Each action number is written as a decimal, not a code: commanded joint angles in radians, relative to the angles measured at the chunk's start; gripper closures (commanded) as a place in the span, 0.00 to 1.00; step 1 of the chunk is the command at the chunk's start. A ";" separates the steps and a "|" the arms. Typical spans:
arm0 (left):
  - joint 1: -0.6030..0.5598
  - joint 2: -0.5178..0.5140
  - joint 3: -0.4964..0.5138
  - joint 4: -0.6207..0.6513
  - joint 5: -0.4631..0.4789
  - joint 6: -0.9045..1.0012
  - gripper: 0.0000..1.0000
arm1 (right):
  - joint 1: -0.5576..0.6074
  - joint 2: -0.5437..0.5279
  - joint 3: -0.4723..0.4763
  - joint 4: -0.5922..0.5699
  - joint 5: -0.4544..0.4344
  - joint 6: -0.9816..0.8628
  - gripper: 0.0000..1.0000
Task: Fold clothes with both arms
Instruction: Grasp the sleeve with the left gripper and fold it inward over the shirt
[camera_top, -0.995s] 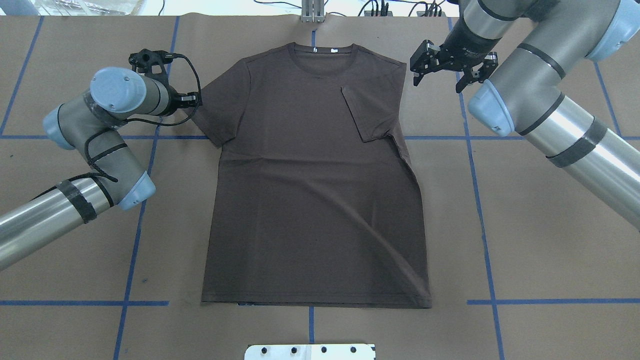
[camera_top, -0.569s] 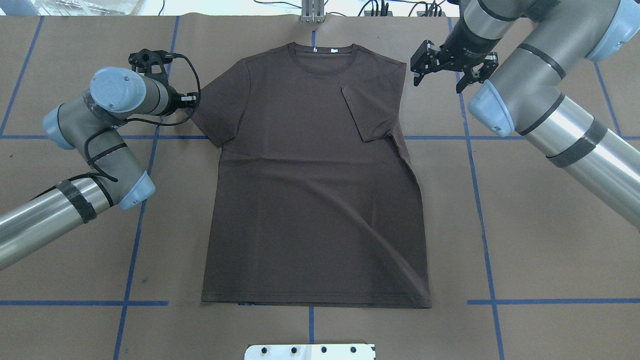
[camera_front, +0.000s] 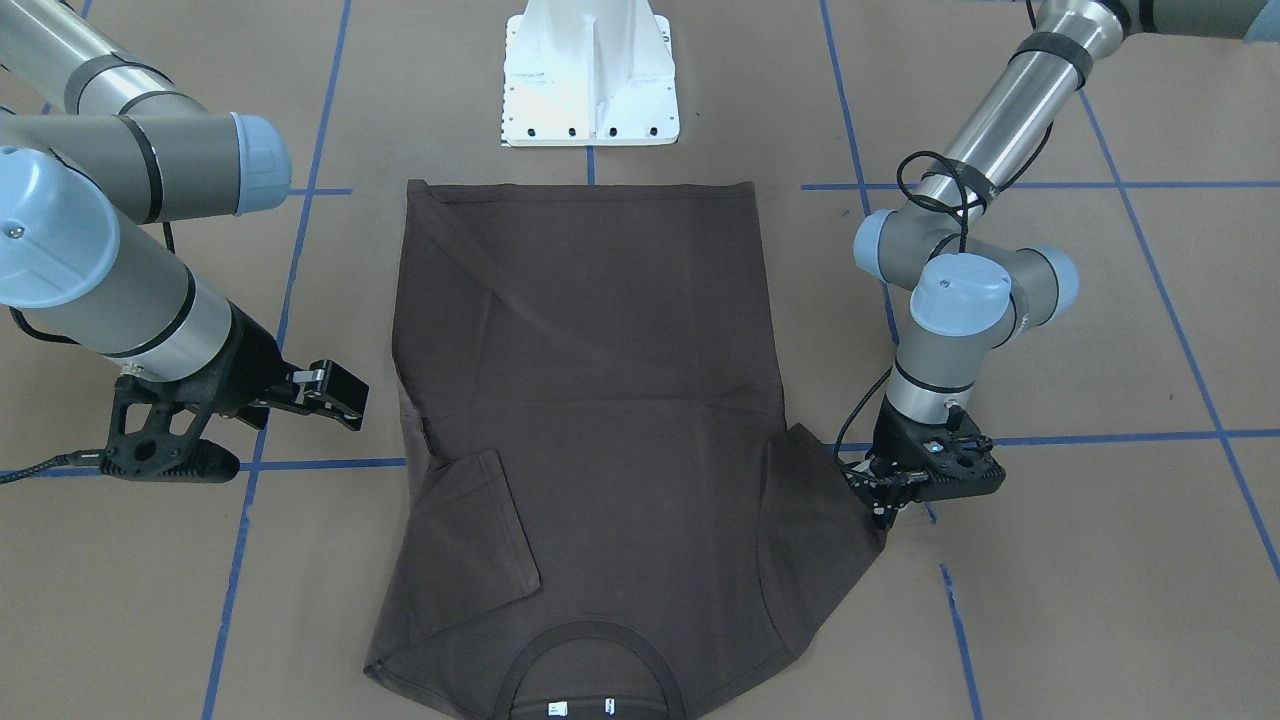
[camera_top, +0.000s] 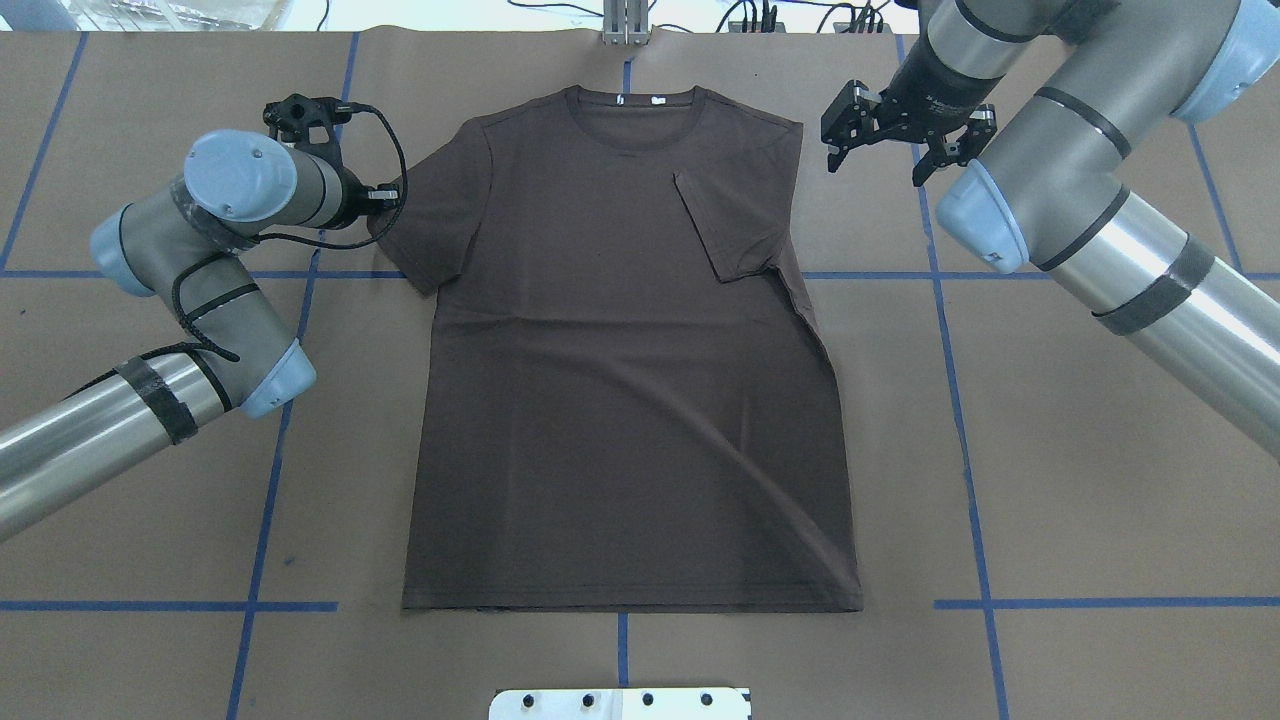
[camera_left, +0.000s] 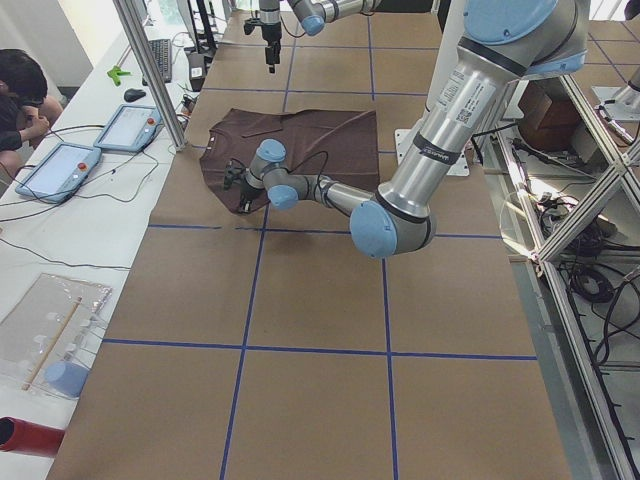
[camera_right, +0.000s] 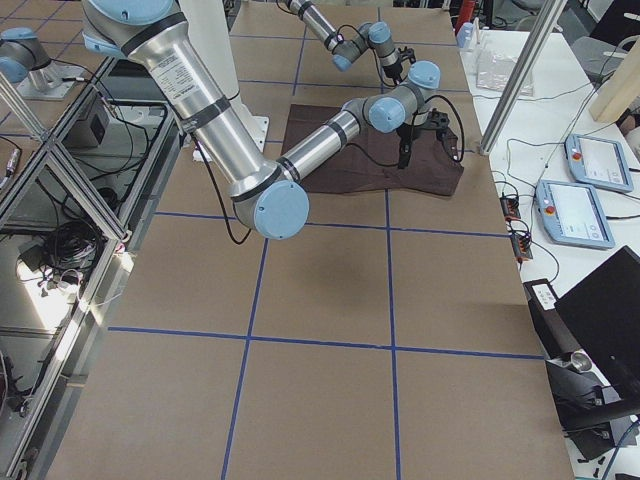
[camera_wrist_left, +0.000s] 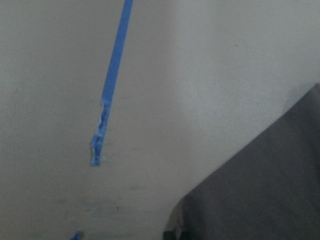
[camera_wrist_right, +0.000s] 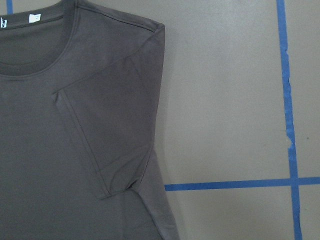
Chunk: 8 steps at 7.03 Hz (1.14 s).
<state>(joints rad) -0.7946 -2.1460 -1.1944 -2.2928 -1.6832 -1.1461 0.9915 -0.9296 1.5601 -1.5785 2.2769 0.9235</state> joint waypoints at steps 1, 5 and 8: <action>-0.006 -0.034 -0.075 0.104 -0.042 0.000 1.00 | -0.001 0.000 0.000 0.000 0.001 0.000 0.00; 0.036 -0.283 -0.030 0.305 -0.043 -0.202 1.00 | 0.001 -0.006 0.008 0.003 0.000 0.000 0.00; 0.075 -0.373 0.104 0.230 -0.039 -0.257 1.00 | 0.002 -0.008 0.008 0.002 -0.002 0.002 0.00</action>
<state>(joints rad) -0.7321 -2.5000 -1.1329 -2.0233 -1.7235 -1.3933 0.9937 -0.9366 1.5678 -1.5768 2.2751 0.9248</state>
